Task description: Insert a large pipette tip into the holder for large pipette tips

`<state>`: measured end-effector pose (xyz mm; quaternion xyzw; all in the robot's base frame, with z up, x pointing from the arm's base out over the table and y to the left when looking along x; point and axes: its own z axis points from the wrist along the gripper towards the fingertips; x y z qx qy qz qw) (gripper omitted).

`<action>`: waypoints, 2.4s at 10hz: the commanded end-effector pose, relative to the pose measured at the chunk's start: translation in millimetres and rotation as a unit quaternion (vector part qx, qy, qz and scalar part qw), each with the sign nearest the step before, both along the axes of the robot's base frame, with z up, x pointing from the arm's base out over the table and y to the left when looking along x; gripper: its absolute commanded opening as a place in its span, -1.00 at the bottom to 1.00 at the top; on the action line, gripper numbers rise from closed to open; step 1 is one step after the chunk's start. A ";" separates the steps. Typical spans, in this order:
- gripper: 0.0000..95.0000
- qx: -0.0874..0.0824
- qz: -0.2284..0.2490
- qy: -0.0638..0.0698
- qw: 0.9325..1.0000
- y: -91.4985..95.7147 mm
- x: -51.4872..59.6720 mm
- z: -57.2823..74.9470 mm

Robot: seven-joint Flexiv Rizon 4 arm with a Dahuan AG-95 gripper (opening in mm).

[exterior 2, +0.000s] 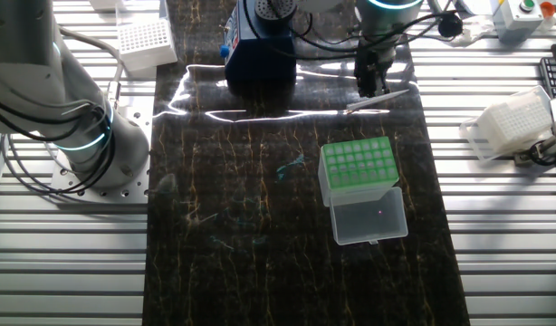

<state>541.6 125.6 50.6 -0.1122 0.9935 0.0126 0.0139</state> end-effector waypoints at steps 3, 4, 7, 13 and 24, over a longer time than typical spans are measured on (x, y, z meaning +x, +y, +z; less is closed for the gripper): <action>-1.00 -0.002 0.005 0.015 1.000 0.6 1.4 -2.1; -0.60 -0.003 0.008 0.016 1.000 0.8 1.3 -3.2; -0.60 -0.005 0.011 0.019 1.000 0.1 0.3 -6.9; -0.60 -0.005 0.010 0.019 1.000 -6.4 -6.6 -24.4; -1.00 0.000 0.002 0.021 1.000 -10.4 -17.7 -35.8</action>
